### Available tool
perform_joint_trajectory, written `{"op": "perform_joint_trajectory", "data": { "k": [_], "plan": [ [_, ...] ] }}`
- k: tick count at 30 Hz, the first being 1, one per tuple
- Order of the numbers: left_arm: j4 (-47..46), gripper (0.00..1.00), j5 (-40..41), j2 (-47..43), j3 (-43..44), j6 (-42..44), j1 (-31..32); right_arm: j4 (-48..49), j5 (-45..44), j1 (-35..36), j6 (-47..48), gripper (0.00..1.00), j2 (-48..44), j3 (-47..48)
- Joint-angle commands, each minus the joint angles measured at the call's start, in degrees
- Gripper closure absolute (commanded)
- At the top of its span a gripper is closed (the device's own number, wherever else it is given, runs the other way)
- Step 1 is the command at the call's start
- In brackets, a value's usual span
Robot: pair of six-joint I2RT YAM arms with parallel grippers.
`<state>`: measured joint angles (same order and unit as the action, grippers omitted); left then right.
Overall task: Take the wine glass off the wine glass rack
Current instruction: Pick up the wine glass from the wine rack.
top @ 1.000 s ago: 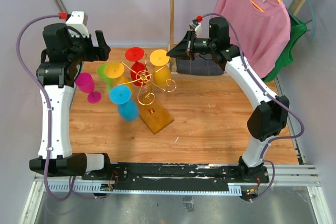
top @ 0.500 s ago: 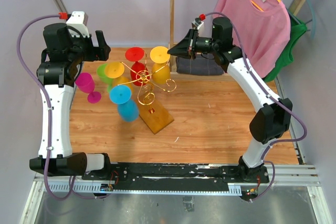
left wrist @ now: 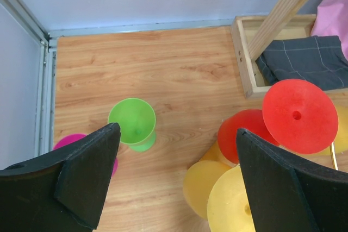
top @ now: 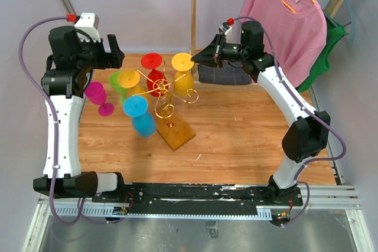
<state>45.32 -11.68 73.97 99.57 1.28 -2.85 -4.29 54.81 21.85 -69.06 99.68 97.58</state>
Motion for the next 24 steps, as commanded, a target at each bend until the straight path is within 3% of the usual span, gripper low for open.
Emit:
{"op": "perform_joint_trajectory", "data": {
  "k": [1,24],
  "plan": [
    [-0.14,0.08,-0.43,-0.5,1.79,0.44,0.21,0.46,-0.37,-2.07,0.82,0.99,-3.15,-1.23],
    [0.47,0.08,-0.7,-0.05,2.66,0.07,0.17,-2.25,1.0,-2.99,2.57,0.99,-7.46,-4.17]
  ]
}}
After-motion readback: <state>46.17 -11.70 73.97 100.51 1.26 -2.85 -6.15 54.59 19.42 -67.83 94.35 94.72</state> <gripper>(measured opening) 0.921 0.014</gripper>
